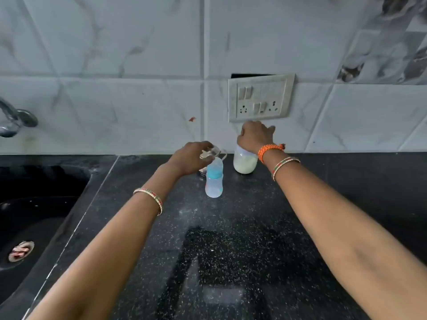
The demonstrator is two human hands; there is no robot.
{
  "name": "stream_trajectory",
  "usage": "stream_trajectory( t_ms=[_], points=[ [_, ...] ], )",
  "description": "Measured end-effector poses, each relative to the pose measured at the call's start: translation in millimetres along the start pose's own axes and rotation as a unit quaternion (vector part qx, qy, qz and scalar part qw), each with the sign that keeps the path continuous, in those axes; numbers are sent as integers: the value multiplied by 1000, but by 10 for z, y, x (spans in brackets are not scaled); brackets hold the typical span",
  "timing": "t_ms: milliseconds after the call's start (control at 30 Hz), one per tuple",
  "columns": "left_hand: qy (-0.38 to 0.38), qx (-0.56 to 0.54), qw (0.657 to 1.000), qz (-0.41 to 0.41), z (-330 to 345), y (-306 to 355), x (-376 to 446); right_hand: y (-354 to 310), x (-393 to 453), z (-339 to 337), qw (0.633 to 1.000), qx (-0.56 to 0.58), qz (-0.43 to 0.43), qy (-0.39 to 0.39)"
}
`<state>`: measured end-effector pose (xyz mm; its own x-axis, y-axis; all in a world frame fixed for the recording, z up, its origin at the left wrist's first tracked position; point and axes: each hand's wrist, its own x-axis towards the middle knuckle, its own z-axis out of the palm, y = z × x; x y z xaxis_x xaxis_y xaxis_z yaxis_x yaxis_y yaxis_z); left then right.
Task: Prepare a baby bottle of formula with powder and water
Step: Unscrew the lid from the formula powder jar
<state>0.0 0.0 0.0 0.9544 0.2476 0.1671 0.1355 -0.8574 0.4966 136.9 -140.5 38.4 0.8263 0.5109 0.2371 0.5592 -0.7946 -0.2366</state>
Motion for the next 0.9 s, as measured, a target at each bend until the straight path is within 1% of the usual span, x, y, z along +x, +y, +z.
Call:
stream_trajectory(
  t_ms=[33,200,333,400,500,600,667,767,900],
  points=[
    [-11,-12,1000,-14,59,-43,36,55,1,79,1000,-1,17,-25],
    [-84,-59,993,-58,365,-247,163,330,257,559,993,22,61,-96],
    [-80,-99,990,-57,502,-351,217,432,603,821,985,-5,86,-152],
    [-65,-116,989,-70,531,-358,237,429,714,938,983,12,94,-159],
    [-34,-99,992,-77,574,-333,202,440,730,1048,989,28,98,-112],
    [43,-80,992,-89,591,-343,62,467,586,1035,993,28,86,-79],
    [98,-103,984,-108,567,-400,-37,445,435,980,993,35,76,-81],
    [149,-135,969,-146,525,-526,-171,301,143,853,992,37,66,-96],
    [168,-126,962,-176,521,-668,-291,7,-306,715,994,-19,15,-107]
  ],
)
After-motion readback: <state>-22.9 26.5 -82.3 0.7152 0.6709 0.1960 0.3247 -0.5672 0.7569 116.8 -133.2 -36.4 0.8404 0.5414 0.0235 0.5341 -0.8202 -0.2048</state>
